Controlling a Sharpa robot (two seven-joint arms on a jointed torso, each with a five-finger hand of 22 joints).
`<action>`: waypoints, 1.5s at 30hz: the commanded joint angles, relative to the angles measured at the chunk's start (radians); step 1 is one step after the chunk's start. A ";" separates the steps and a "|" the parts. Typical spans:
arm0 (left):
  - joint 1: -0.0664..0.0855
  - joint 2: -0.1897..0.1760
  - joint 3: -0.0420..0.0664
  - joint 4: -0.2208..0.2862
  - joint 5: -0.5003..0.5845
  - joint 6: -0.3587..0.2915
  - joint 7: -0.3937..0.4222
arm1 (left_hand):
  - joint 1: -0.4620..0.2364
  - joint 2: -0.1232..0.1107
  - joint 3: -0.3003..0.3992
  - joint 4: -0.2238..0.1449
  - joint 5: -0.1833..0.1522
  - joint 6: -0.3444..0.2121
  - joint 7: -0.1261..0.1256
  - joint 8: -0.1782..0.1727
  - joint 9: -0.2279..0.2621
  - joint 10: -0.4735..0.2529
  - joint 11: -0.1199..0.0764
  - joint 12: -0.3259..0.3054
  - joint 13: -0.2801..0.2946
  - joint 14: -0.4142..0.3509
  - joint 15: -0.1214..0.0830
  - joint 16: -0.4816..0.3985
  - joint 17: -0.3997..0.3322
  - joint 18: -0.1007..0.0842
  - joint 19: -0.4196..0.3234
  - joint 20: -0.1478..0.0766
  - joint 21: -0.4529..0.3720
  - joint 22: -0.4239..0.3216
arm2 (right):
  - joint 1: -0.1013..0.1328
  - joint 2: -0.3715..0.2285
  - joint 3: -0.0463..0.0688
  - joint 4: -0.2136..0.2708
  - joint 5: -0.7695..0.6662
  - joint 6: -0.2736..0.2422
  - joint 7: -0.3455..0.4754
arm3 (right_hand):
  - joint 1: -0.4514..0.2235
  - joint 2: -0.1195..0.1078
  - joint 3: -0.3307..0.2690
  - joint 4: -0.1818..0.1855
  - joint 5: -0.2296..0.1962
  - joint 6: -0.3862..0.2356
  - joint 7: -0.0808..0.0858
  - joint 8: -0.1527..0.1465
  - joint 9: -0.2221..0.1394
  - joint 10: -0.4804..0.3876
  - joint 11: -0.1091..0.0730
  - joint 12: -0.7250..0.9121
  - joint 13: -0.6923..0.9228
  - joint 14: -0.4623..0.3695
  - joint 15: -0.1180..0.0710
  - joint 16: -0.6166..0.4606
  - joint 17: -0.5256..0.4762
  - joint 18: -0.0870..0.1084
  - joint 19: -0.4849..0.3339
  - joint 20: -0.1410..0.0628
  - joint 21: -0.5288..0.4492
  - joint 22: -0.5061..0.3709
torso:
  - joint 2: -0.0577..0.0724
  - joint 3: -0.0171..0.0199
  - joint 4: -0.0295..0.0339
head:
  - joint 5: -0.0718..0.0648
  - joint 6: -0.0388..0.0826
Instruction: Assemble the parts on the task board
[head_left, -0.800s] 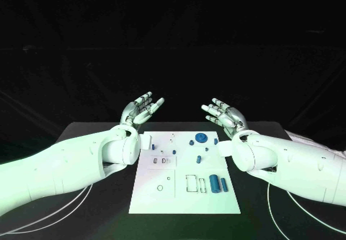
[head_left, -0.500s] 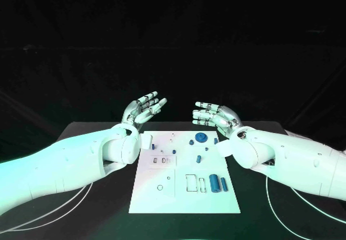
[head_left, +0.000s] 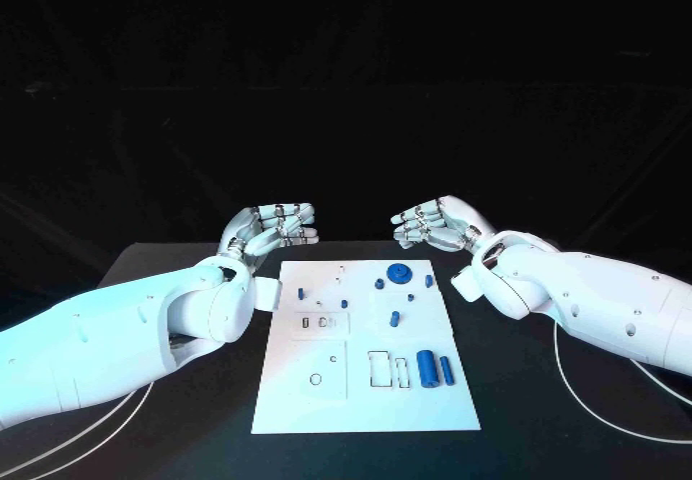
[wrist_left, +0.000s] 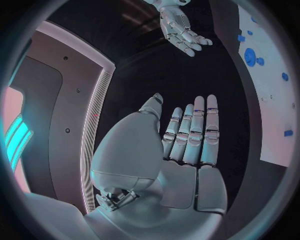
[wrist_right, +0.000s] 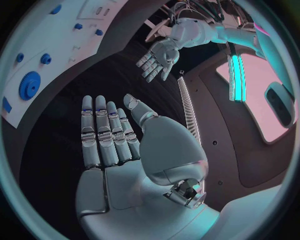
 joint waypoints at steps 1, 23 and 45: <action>0.005 -0.020 0.002 0.030 -0.015 0.040 -0.024 | 0.023 0.009 0.007 -0.021 0.005 0.120 -0.026 0.019 0.003 0.148 -0.045 0.015 0.008 0.186 -0.059 0.066 0.074 0.020 0.178 -0.056 0.060 0.024 | 0.011 -0.001 0.006 -0.005 -0.313 -0.004 -0.107 | -0.005 -0.048 0.041 -0.001 -0.011 0.081 -0.024 -0.013 0.003 0.120 -0.035 -0.011 0.006 0.175 -0.051 0.033 0.028 0.023 0.124 -0.052 0.075 0.025 | 0.027 -0.0056 0.0069 | -0.009 0.009; 0.025 -0.112 0.014 0.231 0.032 0.059 -0.079 | 0.001 -0.011 0.011 -0.013 0.004 0.128 -0.030 -0.005 -0.004 0.175 -0.054 -0.018 0.006 0.234 -0.077 0.153 0.202 0.013 0.252 -0.082 0.095 0.051 | 0.075 0.030 0.015 -0.010 -0.965 0.200 -0.351 | -0.022 -0.099 0.037 0.019 -0.020 0.130 -0.070 -0.022 0.002 0.156 -0.081 -0.035 0.005 0.399 -0.126 0.271 0.237 0.018 0.298 -0.141 0.337 0.163 | 0.120 -0.0237 0.0410 | -0.037 0.047; 0.029 -0.120 0.020 0.266 0.035 0.063 -0.088 | -0.001 -0.011 0.011 -0.015 0.004 0.121 -0.026 -0.008 -0.004 0.168 -0.050 -0.021 0.006 0.219 -0.074 0.162 0.219 0.012 0.247 -0.081 0.093 0.053 | 0.081 0.061 0.015 -0.020 -1.045 0.276 -0.359 | -0.043 -0.119 0.092 0.050 -0.032 0.125 -0.081 -0.022 0.003 0.125 -0.085 -0.034 0.003 0.389 -0.129 0.669 0.540 0.018 0.291 -0.140 0.538 0.284 | 0.161 -0.0265 0.0514 | -0.038 0.055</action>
